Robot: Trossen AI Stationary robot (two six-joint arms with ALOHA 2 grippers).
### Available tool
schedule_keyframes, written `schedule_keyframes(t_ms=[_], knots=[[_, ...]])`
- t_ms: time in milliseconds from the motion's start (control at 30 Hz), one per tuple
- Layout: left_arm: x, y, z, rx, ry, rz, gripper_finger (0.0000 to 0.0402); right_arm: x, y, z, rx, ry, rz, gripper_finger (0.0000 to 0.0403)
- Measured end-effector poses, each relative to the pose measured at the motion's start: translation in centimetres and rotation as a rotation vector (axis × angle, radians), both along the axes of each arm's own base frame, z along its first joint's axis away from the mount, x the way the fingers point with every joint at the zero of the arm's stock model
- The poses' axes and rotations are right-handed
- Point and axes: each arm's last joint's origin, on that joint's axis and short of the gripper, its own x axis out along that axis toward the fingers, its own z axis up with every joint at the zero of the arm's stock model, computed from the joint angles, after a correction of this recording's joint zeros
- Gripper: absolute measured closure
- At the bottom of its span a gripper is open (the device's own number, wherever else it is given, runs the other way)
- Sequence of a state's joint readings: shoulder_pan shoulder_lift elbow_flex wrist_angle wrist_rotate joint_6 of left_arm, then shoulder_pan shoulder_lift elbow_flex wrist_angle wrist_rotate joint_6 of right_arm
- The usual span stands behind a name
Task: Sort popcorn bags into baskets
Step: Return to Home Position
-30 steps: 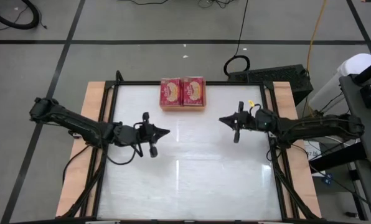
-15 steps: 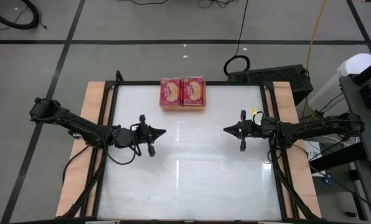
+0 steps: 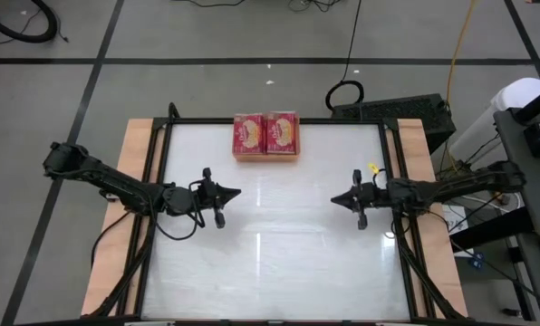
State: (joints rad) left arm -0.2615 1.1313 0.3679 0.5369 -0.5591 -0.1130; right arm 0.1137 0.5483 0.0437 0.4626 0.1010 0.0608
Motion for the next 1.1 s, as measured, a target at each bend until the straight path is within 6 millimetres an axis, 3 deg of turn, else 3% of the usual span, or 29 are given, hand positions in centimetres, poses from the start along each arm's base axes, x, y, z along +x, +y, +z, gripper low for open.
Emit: schedule_keyframes(t_ms=[633, 1100], knots=[[-0.1, -0.4, 0.0, -0.016, -0.005, -0.015, 0.0387, -3.0, 0.1, 1.2, -0.014, -0.114, 0.042, 0.0397], [-0.1, -0.6, 0.1, -0.004, -0.009, -0.027, 0.0389, -3.6, 0.0, 1.2, -0.046, -0.132, 0.043, 0.0397]])
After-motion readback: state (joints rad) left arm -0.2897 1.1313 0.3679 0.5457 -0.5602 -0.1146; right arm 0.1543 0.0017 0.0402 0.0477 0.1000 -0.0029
